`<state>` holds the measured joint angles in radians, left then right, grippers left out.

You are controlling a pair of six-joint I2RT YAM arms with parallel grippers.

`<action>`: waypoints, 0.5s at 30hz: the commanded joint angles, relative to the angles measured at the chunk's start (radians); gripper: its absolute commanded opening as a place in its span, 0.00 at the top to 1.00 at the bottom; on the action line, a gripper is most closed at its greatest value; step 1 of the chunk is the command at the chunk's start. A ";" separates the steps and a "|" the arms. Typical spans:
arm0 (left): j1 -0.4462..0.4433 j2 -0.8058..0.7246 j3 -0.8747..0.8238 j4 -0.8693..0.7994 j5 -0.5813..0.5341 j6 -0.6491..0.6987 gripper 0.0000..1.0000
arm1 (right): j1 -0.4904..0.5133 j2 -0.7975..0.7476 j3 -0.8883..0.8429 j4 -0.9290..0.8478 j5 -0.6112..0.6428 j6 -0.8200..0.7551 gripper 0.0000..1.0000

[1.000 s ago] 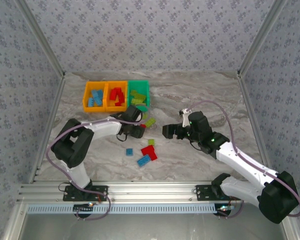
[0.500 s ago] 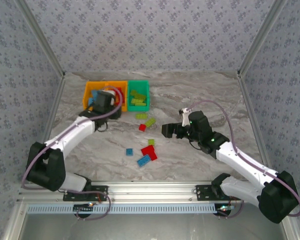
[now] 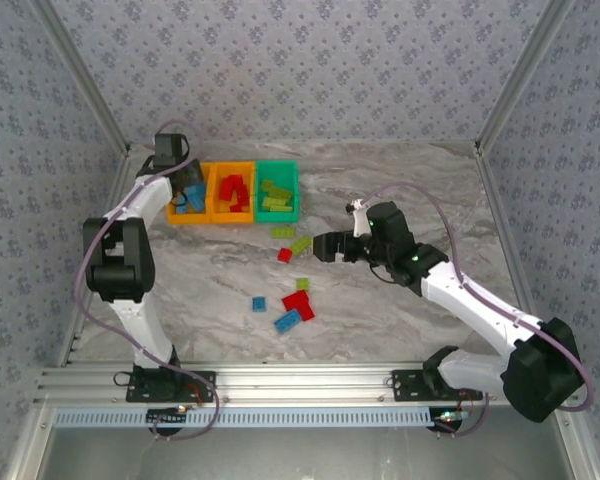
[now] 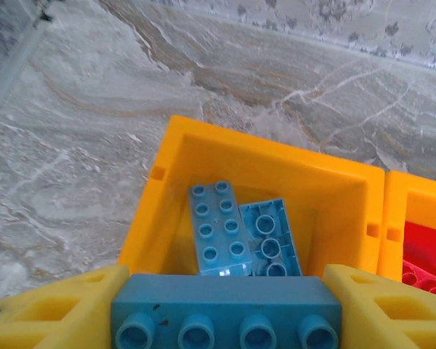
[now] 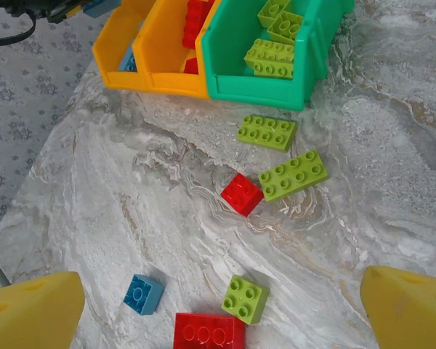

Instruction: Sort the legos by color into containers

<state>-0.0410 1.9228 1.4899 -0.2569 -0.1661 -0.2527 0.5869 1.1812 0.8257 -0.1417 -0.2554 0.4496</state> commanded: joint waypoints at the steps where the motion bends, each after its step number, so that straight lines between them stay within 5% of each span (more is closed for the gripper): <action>1: 0.003 -0.005 0.029 -0.042 0.071 0.009 0.28 | 0.004 0.003 0.014 -0.022 -0.016 0.020 0.00; 9: -0.003 -0.171 -0.076 -0.035 0.176 -0.033 0.20 | 0.022 0.032 0.012 -0.002 0.009 0.043 0.00; 15: -0.113 -0.549 -0.365 0.017 0.247 -0.074 0.20 | 0.084 0.124 0.069 -0.086 0.120 -0.024 0.02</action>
<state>-0.0872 1.5475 1.2072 -0.2775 0.0185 -0.2985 0.6376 1.2552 0.8356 -0.1577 -0.2047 0.4656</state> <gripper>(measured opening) 0.801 0.985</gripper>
